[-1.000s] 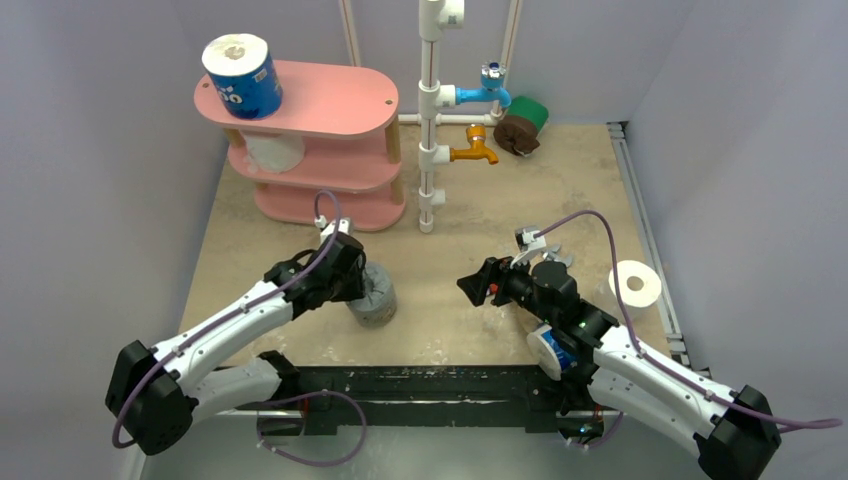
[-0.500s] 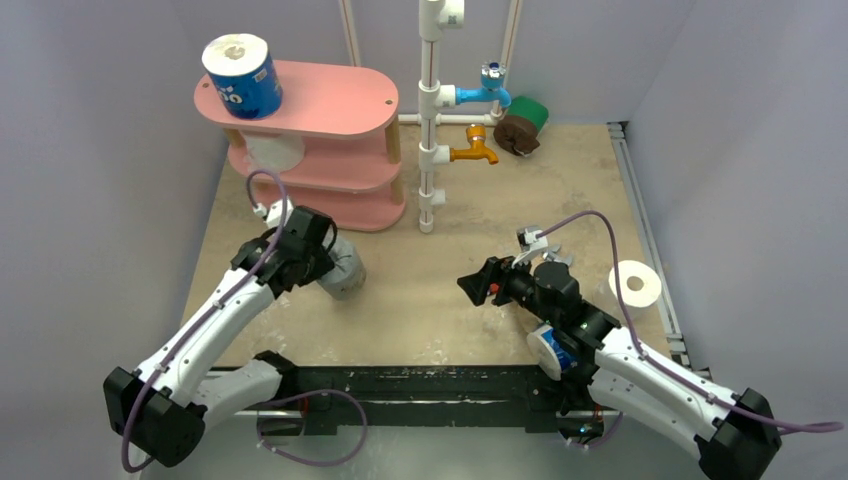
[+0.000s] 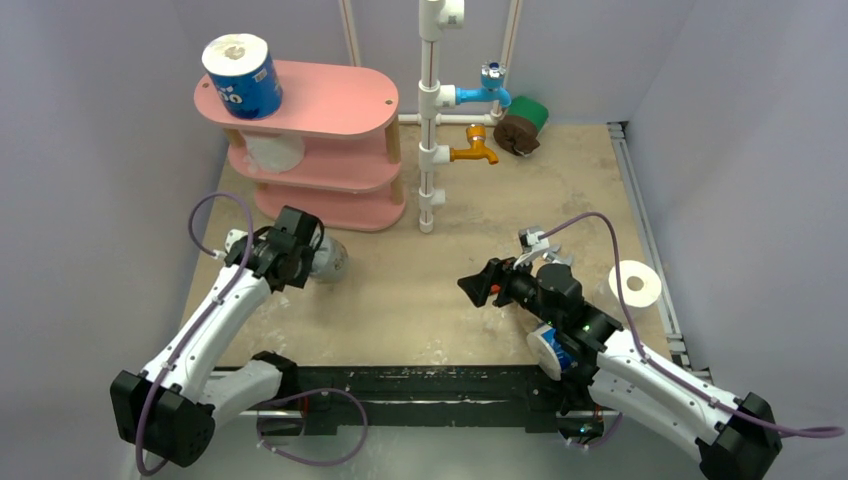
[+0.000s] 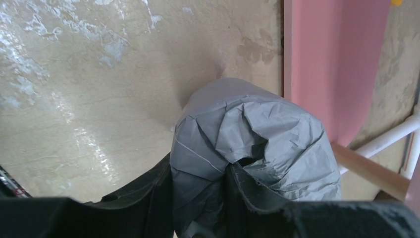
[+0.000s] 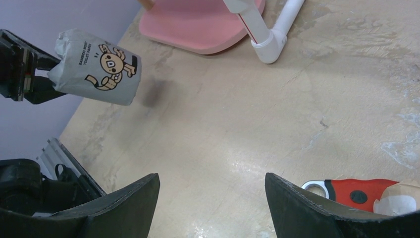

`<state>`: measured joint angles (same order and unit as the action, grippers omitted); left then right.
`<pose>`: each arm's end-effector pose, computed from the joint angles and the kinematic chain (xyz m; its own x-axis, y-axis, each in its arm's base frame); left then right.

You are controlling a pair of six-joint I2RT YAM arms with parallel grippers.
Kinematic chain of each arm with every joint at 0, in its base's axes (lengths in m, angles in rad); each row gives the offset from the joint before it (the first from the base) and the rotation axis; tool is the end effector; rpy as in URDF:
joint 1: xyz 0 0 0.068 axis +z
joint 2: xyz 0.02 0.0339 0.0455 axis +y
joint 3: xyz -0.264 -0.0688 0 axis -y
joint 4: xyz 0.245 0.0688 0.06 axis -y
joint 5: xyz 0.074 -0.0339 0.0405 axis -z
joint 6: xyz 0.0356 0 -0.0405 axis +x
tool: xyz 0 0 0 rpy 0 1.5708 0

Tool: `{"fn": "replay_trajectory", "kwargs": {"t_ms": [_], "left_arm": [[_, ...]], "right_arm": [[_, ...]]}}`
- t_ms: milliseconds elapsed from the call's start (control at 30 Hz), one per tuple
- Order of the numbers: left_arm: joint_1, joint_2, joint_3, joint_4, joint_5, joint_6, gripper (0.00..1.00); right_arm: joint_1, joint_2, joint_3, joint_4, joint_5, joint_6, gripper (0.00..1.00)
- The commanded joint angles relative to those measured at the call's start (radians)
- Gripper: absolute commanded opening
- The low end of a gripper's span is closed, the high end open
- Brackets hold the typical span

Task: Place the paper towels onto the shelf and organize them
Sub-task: Place the paper towel on the shelf.

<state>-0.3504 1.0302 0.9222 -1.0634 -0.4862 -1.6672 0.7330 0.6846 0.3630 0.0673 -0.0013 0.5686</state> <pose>0.1703 -0.0445 0.2759 -0.0489 -0.9191 -0.3911 -0.8741 0.2289 -0.4285 0.1285 0.1158 0.2324 -0.5183 0.2579 -0.8154 -0.4639 0.7162 0.5214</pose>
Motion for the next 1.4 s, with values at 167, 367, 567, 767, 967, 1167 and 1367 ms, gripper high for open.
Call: {"fn": "replay_trajectory", "kwargs": {"t_ms": [167, 367, 567, 767, 967, 1167, 1367], "left_arm": [[0.033, 0.151, 0.096, 0.073, -0.074, -0.17, 0.0], [0.042, 0.244, 0.172, 0.076, -0.102, -0.137, 0.0], [0.042, 0.315, 0.217, 0.098, -0.118, -0.121, 0.0], [0.042, 0.376, 0.252, 0.129, -0.127, -0.116, 0.0], [0.042, 0.435, 0.304, 0.144, -0.13, -0.111, 0.02], [0.043, 0.476, 0.335, 0.155, -0.126, -0.106, 0.04], [0.042, 0.503, 0.331, 0.202, -0.12, -0.091, 0.03]], "right_arm": [[0.002, -0.011, -0.01, 0.033, -0.032, 0.011, 0.79], [0.003, -0.012, -0.014, 0.037, -0.036, 0.012, 0.79], [0.002, 0.003, -0.013, 0.046, -0.043, 0.011, 0.79], [0.002, 0.009, -0.013, 0.046, -0.045, 0.013, 0.79], [0.002, 0.013, -0.013, 0.046, -0.048, 0.012, 0.78], [0.002, 0.015, -0.015, 0.046, -0.048, 0.014, 0.79], [0.002, 0.021, -0.015, 0.051, -0.052, 0.014, 0.79]]}}
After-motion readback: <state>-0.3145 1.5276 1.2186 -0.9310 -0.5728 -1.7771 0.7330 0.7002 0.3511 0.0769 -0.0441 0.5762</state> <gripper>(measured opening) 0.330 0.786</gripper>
